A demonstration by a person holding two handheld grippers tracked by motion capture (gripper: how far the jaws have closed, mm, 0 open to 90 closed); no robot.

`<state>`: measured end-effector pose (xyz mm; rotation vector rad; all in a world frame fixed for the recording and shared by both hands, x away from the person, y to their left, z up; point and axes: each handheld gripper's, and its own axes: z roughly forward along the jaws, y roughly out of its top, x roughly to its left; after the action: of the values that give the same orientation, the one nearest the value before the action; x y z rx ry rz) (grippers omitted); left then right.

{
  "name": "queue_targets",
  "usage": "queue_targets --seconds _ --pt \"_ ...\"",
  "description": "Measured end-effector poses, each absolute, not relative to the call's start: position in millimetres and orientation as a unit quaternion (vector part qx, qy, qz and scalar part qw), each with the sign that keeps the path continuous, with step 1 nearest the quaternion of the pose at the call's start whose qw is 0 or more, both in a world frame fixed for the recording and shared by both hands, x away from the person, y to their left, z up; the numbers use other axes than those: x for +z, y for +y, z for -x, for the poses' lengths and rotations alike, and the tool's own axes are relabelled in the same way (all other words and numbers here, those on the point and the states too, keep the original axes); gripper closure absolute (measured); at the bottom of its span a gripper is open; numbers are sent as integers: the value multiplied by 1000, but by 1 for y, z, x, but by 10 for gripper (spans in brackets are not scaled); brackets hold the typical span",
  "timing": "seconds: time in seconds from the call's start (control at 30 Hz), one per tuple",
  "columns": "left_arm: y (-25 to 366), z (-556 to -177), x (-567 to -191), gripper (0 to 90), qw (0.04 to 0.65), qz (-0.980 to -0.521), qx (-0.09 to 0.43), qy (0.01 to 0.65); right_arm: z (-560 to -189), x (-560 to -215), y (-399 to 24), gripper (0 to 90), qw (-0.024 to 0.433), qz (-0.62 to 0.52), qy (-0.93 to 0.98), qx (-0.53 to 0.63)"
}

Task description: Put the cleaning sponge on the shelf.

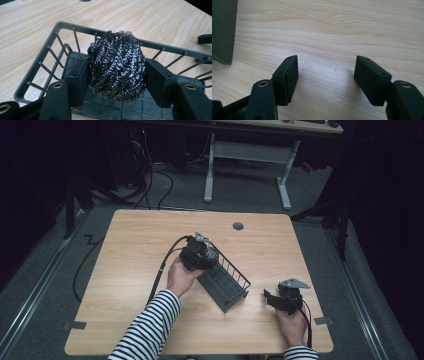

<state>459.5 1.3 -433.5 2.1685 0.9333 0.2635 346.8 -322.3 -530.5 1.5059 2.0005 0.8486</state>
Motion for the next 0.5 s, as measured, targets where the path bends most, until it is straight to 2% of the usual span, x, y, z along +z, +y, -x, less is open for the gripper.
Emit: queue_targets --seconds 0.5 --pt "4 -461 -432 249 385 -837 103 376 -347 -531 -323 364 246 -552 733 313"
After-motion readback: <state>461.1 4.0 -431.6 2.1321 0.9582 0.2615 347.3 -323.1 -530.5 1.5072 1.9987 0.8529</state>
